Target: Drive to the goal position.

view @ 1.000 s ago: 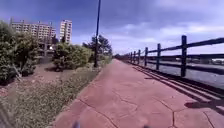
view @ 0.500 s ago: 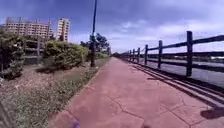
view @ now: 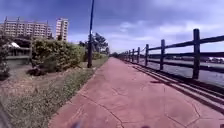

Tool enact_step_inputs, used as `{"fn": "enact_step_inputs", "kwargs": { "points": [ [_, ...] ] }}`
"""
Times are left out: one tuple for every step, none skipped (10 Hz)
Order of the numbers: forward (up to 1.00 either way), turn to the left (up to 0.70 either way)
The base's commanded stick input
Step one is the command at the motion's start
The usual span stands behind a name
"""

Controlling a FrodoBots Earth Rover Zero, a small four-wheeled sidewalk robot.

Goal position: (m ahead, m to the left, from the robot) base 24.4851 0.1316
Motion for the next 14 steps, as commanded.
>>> {"fn": "enact_step_inputs", "kwargs": {
  "points": [
    [0.70, 0.00],
    [0.70, 0.00],
    [0.70, 0.00],
    [0.70, 0.00],
    [0.70, 0.00],
    [0.70, 0.00],
    [0.70, 0.00],
    [0.70, 0.00],
    [0.70, 0.00],
    [0.70, 0.00],
    [0.70, 0.00],
    [0.70, 0.00],
    [0.70, 0.00],
    [0.70, 0.00]
  ]
}}
